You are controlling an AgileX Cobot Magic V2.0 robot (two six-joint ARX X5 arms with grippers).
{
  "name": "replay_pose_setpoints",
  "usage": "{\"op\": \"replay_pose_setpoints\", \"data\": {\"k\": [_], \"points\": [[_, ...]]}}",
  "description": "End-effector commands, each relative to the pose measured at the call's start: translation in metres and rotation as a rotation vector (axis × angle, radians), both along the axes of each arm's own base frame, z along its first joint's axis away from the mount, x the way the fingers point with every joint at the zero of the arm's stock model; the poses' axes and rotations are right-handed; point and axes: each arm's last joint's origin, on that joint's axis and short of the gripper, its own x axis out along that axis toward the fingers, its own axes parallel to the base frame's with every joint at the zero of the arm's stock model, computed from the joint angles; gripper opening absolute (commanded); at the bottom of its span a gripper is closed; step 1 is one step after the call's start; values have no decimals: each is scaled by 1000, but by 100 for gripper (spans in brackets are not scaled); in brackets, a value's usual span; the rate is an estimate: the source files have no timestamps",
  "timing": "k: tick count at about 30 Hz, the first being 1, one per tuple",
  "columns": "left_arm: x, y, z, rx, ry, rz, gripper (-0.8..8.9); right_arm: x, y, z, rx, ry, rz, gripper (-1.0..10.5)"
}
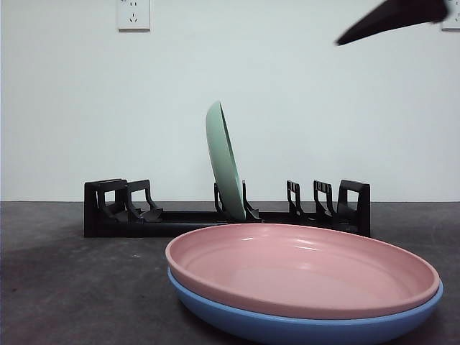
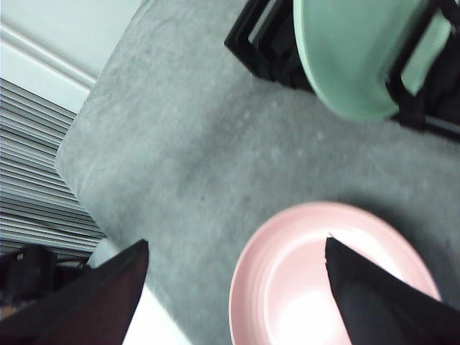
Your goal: Place the plate
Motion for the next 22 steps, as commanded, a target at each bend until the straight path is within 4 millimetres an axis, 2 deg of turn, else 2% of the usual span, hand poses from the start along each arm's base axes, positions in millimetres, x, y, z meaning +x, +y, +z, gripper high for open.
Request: {"op": "replay_pose_setpoints", "data": {"k": [1,5,12,17,22], "points": [[-2,1,6,-5,-27,-6,499,28,16,8,0,-10,16,389],[-2,1,5,-5,-26,-6,500,63,38,14,-9,-19,39,389],[-2,1,5,-1,-20,-6,499,109,73,11,-64,-66,45,389],[-2,1,5,-1,-19,-6,500,137,88,-3,-73,-77,38,389],[-2,1,4,4,-11,-6,500,161,100,-30,-66,-86,35,388]]}}
